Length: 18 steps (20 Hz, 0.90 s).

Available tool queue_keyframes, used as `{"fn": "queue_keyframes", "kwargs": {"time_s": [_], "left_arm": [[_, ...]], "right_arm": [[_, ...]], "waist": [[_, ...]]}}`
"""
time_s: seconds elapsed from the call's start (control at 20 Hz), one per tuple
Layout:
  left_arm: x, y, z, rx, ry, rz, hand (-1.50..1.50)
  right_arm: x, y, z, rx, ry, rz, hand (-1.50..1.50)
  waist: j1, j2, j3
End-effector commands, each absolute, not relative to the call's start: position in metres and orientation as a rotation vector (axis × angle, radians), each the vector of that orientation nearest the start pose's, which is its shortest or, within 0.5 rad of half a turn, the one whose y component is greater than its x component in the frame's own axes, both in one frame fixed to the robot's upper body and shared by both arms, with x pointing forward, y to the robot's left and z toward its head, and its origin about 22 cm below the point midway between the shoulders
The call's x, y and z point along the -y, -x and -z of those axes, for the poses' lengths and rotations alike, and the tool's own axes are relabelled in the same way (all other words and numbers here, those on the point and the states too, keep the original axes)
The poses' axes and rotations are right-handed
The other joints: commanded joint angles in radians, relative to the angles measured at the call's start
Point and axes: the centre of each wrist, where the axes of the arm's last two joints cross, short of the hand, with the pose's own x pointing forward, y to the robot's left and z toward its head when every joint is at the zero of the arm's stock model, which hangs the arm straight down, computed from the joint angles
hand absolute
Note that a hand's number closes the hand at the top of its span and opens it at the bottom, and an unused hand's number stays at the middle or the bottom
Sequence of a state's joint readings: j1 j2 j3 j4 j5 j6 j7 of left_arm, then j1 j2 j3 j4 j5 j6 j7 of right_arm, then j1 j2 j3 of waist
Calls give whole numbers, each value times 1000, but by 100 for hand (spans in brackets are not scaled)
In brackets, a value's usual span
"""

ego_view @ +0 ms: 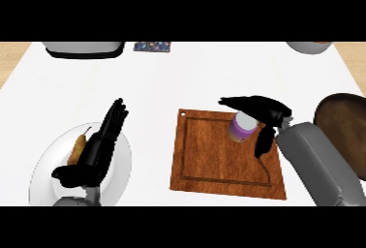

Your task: Pick the can from the cutting board and place it in the pan

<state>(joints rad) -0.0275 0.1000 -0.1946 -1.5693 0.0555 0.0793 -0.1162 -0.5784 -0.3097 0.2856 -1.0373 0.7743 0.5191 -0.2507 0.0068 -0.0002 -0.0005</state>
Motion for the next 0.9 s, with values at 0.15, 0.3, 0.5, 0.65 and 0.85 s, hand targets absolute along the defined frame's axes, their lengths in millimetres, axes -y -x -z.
{"fn": "queue_keyframes", "kwargs": {"time_s": [0.15,0.3,0.5,0.65,0.85], "left_arm": [[-212,-257,-13,1708,72,116,0],[-200,-249,-13,1693,52,147,0],[-201,-244,5,1694,48,135,0],[-214,-249,-28,1704,61,141,0],[-217,-234,-25,1682,77,135,0]], "right_arm": [[202,-380,-25,1144,158,-1727,150],[202,-378,-18,1216,212,-1801,150],[204,-373,-17,1234,215,-1815,150],[200,-379,-1,1270,241,-1791,150],[209,-380,-22,1397,318,-1732,150]], "waist": [[10,5,1],[6,3,1],[-2,1,0],[5,2,1],[1,-1,1]]}}
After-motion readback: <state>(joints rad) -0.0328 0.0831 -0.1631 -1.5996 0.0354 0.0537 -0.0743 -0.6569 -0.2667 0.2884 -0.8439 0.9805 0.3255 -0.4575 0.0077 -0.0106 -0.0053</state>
